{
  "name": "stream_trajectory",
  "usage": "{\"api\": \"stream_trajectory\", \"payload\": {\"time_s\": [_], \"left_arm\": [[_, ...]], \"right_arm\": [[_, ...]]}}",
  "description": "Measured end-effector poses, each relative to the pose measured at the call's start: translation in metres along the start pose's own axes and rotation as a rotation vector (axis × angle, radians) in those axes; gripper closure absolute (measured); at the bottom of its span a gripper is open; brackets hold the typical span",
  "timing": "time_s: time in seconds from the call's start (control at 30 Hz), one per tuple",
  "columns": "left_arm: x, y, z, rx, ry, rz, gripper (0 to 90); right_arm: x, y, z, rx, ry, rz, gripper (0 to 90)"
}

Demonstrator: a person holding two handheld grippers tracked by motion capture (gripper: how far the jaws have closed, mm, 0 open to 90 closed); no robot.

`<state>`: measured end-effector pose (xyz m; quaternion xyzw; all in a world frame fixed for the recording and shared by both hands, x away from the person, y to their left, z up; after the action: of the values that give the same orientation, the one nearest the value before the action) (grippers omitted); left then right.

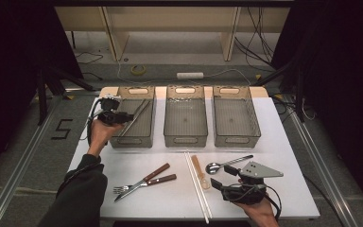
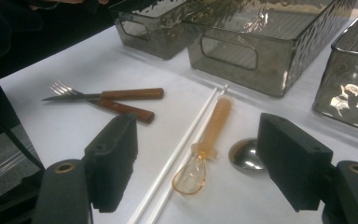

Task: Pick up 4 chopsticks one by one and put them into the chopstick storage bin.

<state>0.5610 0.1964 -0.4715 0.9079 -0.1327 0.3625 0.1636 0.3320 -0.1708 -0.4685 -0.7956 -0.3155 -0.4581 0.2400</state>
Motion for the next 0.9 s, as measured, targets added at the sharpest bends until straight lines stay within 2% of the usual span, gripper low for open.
{"api": "stream_trajectory", "payload": {"time_s": [0.07,0.13,0.17,0.33,0.37,0.4,0.43,0.57,0.63,0.7,0.77,0.83,0.9], "left_arm": [[0.0,0.006,-0.01,-0.029,0.029,-0.025,51.6],[-0.001,0.013,-0.02,-0.079,0.053,-0.044,48.1],[-0.002,0.018,-0.026,-0.096,0.072,-0.044,46.3],[-0.015,0.039,-0.045,-0.138,0.098,0.002,40.3],[-0.018,0.042,-0.047,-0.131,0.096,0.014,39.3],[-0.02,0.045,-0.049,-0.119,0.124,0.018,37.1],[-0.022,0.048,-0.052,-0.125,0.152,0.018,36.0],[-0.035,0.063,-0.054,-0.153,0.147,0.029,33.9],[-0.041,0.071,-0.057,-0.156,0.154,0.053,32.5],[-0.046,0.076,-0.06,-0.159,0.164,0.063,31.3],[-0.049,0.082,-0.064,-0.167,0.194,0.05,30.0],[-0.052,0.087,-0.07,-0.196,0.214,0.023,29.7],[-0.056,0.091,-0.073,-0.202,0.217,0.032,28.9]], "right_arm": [[0.0,-0.001,0.0,0.0,0.0,-0.001,30.4],[-0.001,-0.001,0.001,-0.004,-0.004,-0.002,30.4],[-0.002,-0.002,0.001,-0.006,-0.006,-0.003,30.4],[-0.004,-0.01,0.001,-0.009,-0.017,-0.019,32.0],[-0.005,-0.012,0.002,-0.007,-0.027,-0.027,33.3],[-0.005,-0.014,0.002,-0.004,-0.031,-0.034,34.2],[-0.006,-0.015,0.003,-0.003,-0.037,-0.043,35.3],[-0.009,-0.021,0.006,0.001,-0.072,-0.074,39.3],[-0.011,-0.022,0.008,-0.005,-0.095,-0.094,40.6],[-0.013,-0.024,0.009,-0.003,-0.118,-0.093,41.1],[-0.016,-0.025,0.011,-0.003,-0.141,-0.088,41.1],[-0.019,-0.027,0.011,-0.016,-0.156,-0.086,41.1],[-0.022,-0.029,0.011,-0.031,-0.16,-0.069,41.7]]}}
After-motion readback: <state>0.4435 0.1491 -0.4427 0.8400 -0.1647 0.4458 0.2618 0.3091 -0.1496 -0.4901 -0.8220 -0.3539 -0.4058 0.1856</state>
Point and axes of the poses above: each handheld gripper's, and its own axes: z roughly forward along the jaws, x roughly out of its top, y roughly to its right, the point moved 7 cm from there along z, roughly forward along the jaws, and after that the axes turned 5 degrees about -z, right-handed, at the moved point
